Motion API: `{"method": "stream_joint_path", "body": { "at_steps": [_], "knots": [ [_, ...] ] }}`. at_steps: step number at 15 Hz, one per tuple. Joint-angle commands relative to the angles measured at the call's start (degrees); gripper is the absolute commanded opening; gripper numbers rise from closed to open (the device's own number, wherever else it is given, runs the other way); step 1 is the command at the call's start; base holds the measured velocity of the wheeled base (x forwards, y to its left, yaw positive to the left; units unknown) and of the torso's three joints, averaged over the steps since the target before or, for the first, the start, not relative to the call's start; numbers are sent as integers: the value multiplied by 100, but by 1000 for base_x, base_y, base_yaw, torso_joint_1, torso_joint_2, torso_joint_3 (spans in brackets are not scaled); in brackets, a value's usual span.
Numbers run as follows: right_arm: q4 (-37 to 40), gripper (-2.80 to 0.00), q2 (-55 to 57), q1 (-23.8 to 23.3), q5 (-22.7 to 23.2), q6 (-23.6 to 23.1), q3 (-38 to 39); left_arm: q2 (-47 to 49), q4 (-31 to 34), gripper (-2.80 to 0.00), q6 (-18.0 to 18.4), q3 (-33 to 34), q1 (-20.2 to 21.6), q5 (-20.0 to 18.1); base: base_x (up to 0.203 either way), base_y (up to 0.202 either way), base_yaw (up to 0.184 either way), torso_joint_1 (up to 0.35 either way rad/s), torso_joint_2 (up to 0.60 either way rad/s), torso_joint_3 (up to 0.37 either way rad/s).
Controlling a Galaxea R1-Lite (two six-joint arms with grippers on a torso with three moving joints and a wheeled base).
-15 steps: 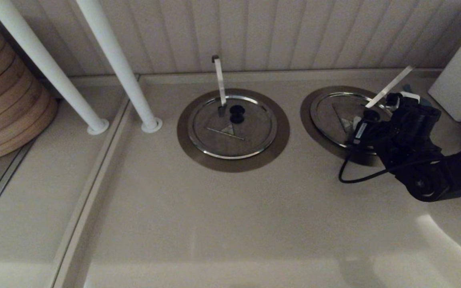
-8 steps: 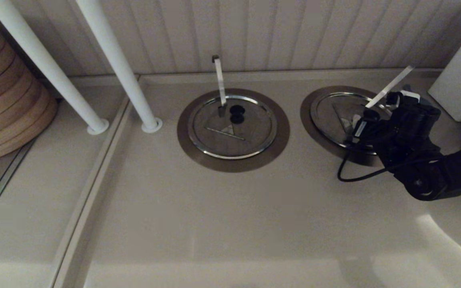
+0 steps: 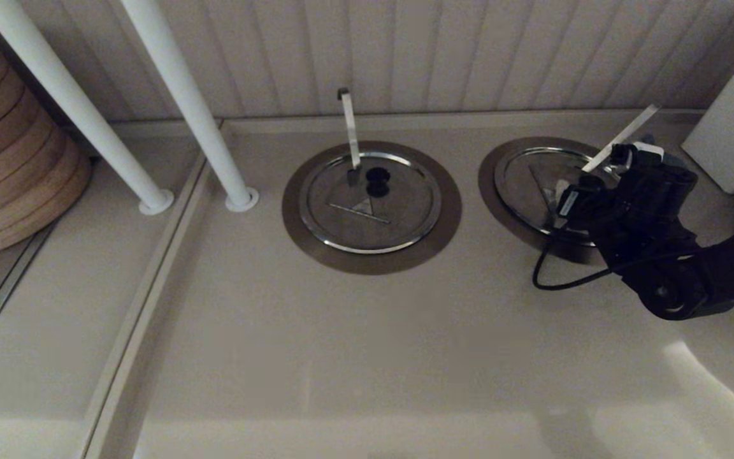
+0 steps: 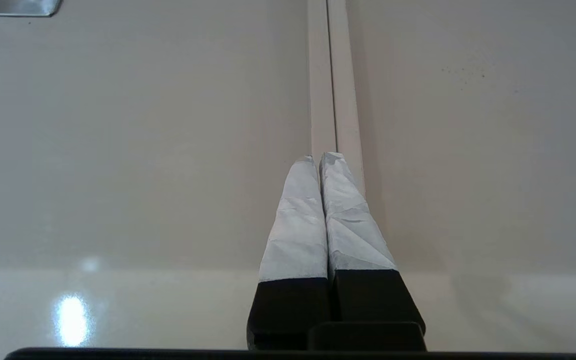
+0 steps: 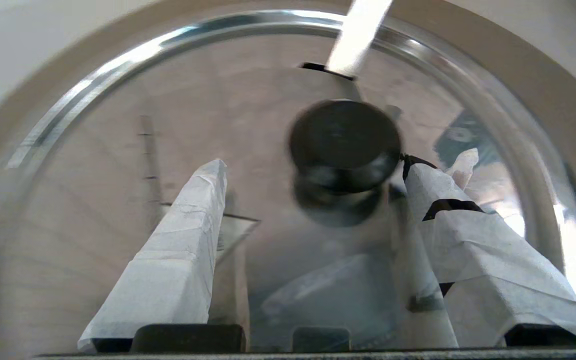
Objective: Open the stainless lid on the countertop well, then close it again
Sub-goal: Open the lid
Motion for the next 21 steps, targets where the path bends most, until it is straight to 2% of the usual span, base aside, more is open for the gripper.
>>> {"method": "stream_joint_path", "body": {
  "at_steps": [1, 5, 10, 17, 21],
  "knots": [
    [-71, 0, -40, 43, -14, 2, 20, -2, -2, -280, -5, 0, 0, 2, 0, 0, 0, 0, 0, 0],
    [-70, 0, -33, 27, -16, -9, 6, -2, -2, -280, -5, 0, 0, 2, 0, 0, 0, 0, 0, 0],
    [-45, 0, 88, -252, -26, -173, -160, -2, -2, -280, -5, 0, 0, 2, 0, 0, 0, 0, 0, 0],
    [-250, 0, 814, -300, -6, -192, -588, -2, -2, -280, -5, 0, 0, 2, 0, 0, 0, 0, 0, 0],
    [-337, 0, 874, -260, -6, -315, -700, -2, -2, -280, -5, 0, 0, 2, 0, 0, 0, 0, 0, 0]
  ]
}}
